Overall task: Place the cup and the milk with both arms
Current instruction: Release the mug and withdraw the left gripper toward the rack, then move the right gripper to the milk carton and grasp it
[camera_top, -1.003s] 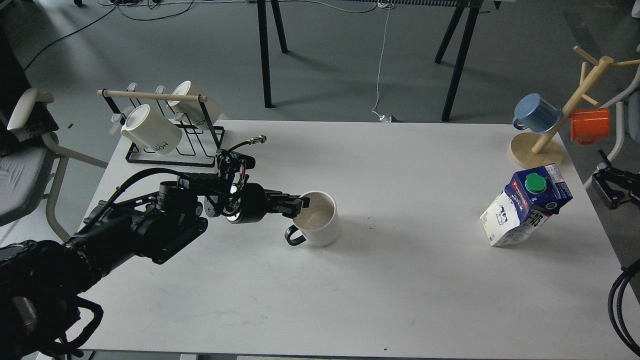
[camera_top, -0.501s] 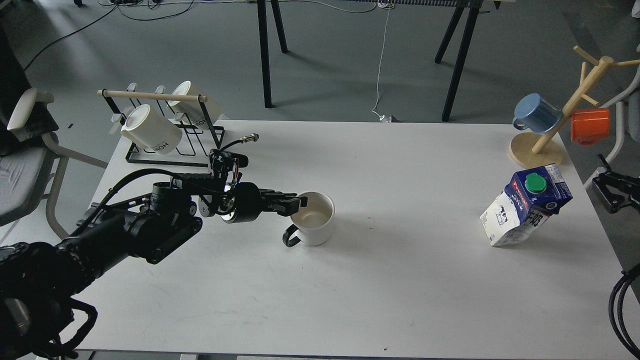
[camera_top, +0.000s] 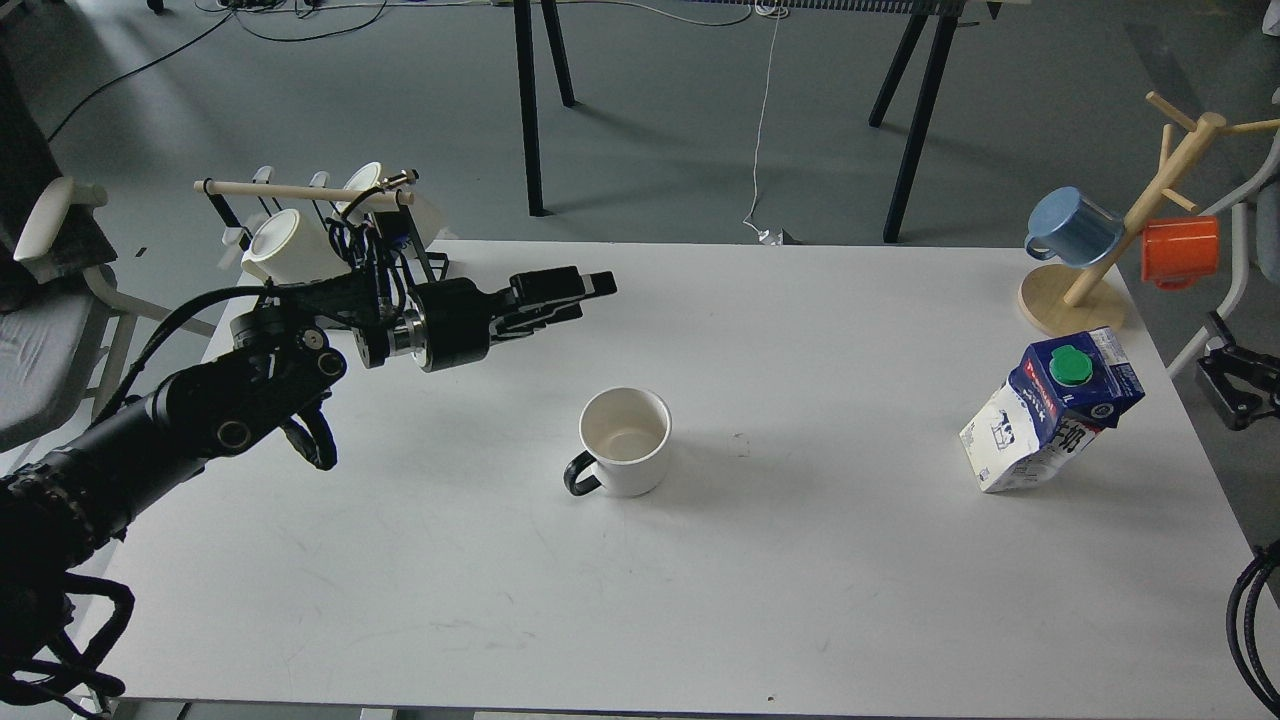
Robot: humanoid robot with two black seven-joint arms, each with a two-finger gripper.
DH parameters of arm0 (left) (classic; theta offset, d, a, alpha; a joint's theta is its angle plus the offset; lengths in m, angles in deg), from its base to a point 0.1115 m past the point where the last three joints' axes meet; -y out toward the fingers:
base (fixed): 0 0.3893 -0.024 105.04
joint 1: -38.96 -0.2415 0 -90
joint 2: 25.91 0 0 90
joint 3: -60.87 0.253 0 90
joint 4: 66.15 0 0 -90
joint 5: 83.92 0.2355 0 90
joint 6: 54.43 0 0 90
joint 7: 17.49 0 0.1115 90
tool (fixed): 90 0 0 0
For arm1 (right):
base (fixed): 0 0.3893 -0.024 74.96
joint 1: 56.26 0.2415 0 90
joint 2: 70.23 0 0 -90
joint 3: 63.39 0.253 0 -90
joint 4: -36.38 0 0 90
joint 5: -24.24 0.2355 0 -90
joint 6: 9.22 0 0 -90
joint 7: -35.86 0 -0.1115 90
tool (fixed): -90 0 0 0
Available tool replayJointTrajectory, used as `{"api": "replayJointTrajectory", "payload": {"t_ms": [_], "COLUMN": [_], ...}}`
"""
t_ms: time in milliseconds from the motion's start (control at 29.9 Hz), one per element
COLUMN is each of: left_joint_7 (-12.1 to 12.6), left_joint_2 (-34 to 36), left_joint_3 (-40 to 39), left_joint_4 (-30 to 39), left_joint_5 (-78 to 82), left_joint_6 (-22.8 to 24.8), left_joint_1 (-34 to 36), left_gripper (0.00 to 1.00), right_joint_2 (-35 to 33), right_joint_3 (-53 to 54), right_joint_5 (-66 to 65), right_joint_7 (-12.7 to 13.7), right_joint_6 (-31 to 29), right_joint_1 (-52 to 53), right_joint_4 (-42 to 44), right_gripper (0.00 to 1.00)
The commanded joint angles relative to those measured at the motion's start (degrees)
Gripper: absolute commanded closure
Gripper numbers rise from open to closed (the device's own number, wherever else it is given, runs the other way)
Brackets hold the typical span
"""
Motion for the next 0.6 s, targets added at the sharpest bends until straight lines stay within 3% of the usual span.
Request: {"api": "replayJointTrajectory", "payload": {"t_ms": [0,234,401,568], "left_joint_7": [0.0,0.0,0.0,0.0], "left_joint_2": [4.94,10.49,10.4,9.87], "left_joint_3": [-5.06,-4.98,-4.89,-4.8], "left_joint_4": [-1.4,-7.02,-7.82,-7.82], "left_joint_5": [-15.74,-40.81,-42.07,-41.98], "left_joint_6": [0.02,0.02,0.02,0.02], "left_joint_1": [-0.43,-2.97,-7.1,-8.26], "left_gripper": [0.15,0.13,0.11,0.11], "right_joint_2": [-2.7,-4.64,-1.48,1.51], "right_joint_3": [3.79,4.15,3.18,-3.66], "right_joint_5": [0.09,1.67,1.33,-0.08], "right_joint_7": [-0.03,0.14,0.32,0.58], "right_joint_6": [0.0,0.0,0.0,0.0], "right_joint_1": [-3.71,-14.16,-20.76,-19.81], "right_joint_4": [-0.03,-0.91,-1.0,-1.0], "right_gripper": [0.05,0.04,0.03,0.03]}}
